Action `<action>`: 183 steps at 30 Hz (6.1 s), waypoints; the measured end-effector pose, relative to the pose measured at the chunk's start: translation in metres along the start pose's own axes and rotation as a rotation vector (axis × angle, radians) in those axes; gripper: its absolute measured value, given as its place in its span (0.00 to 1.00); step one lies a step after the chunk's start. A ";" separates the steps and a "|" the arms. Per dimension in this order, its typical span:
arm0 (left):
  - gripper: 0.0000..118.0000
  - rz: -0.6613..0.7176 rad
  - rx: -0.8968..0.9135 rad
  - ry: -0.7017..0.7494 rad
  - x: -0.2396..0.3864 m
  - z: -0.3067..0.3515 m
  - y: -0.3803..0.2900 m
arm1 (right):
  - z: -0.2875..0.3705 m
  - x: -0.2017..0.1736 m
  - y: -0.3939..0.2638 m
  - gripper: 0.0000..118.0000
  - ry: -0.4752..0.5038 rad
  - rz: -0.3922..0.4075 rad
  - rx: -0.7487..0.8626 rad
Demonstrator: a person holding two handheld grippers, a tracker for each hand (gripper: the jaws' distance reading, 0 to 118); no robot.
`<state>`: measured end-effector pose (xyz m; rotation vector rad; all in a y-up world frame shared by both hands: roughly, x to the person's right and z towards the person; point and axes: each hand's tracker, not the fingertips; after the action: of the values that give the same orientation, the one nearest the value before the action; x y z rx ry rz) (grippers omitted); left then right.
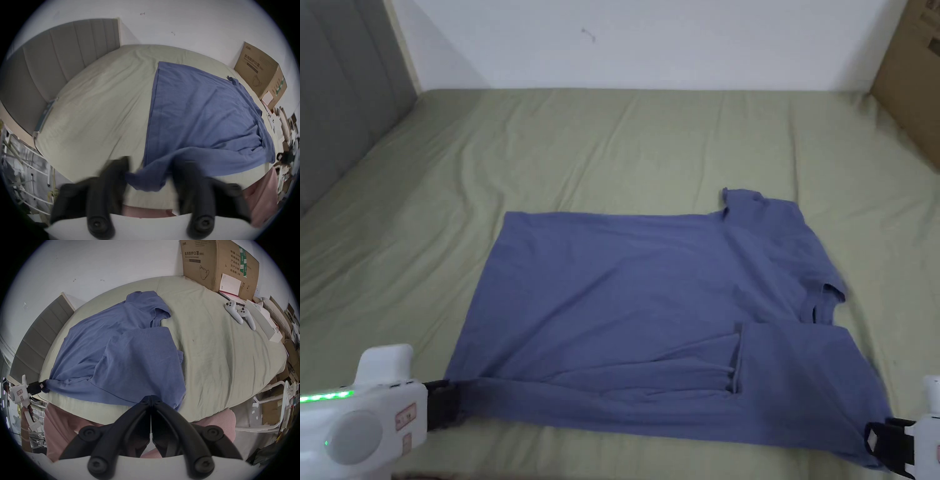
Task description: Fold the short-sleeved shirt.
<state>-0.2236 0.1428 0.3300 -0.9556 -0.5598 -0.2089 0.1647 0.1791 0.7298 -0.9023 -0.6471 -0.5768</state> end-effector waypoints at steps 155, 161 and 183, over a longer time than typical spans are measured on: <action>0.00 -0.071 -0.078 -0.029 0.072 -0.065 0.151 | -0.140 0.003 0.270 0.38 -0.033 0.073 0.073; 0.00 -0.066 -0.130 -0.019 0.073 -0.091 0.152 | -0.215 0.013 0.321 0.67 -0.054 0.036 -0.034; 0.34 0.002 -0.086 -0.021 0.053 -0.104 0.193 | -0.221 0.000 0.332 0.01 -0.065 0.183 -0.070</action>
<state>-0.0630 0.1715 0.1743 -1.0429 -0.5732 -0.2232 0.4528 0.1568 0.4550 -1.0376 -0.5982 -0.4098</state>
